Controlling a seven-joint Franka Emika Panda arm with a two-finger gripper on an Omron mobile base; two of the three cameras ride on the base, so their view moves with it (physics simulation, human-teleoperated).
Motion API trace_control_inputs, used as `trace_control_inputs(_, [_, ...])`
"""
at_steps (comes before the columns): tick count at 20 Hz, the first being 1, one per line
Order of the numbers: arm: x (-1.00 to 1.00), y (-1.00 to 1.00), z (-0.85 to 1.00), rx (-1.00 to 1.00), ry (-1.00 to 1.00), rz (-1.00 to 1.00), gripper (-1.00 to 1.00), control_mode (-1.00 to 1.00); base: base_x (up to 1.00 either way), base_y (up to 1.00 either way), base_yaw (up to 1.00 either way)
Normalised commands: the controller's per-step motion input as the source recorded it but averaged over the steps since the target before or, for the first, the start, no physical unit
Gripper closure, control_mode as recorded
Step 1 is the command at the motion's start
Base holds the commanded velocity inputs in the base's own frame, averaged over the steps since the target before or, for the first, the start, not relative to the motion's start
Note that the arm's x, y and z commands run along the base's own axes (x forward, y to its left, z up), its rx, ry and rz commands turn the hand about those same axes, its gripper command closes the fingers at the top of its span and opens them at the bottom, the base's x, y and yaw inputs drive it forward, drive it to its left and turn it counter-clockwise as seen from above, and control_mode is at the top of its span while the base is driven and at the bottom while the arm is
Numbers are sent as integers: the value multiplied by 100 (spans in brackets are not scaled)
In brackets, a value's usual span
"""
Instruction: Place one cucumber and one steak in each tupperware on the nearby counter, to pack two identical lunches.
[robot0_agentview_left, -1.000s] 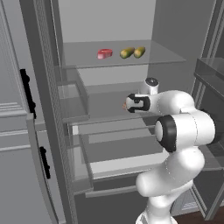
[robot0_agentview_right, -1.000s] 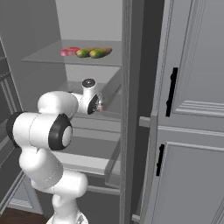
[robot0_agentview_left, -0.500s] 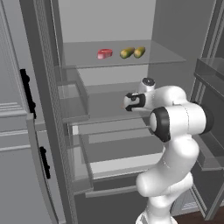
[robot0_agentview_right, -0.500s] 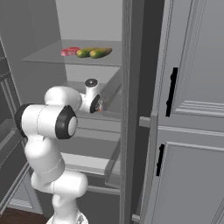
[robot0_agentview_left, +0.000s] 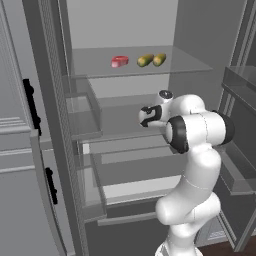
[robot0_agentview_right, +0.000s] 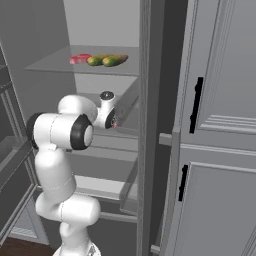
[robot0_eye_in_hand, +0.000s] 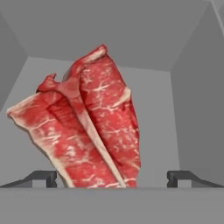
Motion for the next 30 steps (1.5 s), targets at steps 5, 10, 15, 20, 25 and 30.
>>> trace_control_inputs(5, [10, 15, -32, -3, 12, 0, 100, -100, 0, 0, 0])
trace_control_inputs(10, [1, 4, -4, 0, 3, 0, 100, -100, 0, 0, 0])
trace_control_inputs(15, [-16, 0, 0, 0, -2, 1, 100, -100, 0, 0, 0])
trace_control_inputs(20, [-99, 20, 32, 7, -10, 5, 100, -100, 0, 0, 0])
trace_control_inputs(25, [-100, 32, 97, 13, 0, 0, 100, -100, 0, 0, 0])
trace_control_inputs(30, [-100, 0, 98, 12, 0, -7, 100, -100, 0, 0, 0])
